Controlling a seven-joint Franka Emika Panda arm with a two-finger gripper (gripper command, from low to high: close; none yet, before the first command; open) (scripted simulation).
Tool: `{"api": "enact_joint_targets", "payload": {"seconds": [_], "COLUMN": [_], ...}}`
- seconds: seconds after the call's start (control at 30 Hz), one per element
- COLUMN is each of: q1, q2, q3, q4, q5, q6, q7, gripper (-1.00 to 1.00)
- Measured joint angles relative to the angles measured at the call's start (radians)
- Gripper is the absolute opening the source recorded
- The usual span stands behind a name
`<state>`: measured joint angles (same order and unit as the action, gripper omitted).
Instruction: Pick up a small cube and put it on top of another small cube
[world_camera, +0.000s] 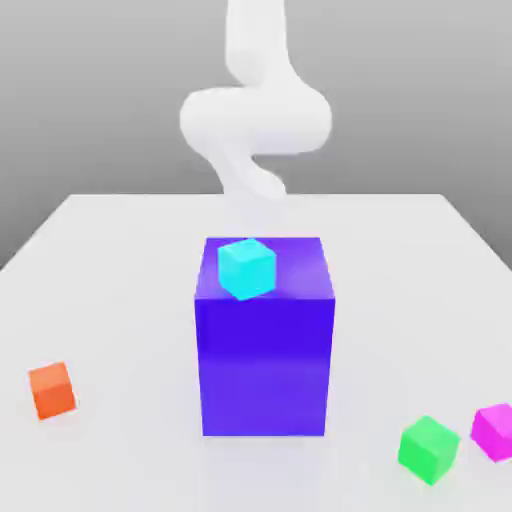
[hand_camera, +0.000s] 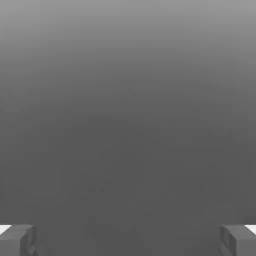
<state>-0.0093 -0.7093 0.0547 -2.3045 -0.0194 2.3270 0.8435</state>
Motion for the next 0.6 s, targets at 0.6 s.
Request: {"api": "enact_joint_targets", "payload": {"seconds": [0.6], "q1": [0.032], "q2": [0.659], "q3": [0.337], "q4": [-0.032], "q5": [-0.246], "q6": [0.193], "q7": [0.390], "gripper": [0.00]}}
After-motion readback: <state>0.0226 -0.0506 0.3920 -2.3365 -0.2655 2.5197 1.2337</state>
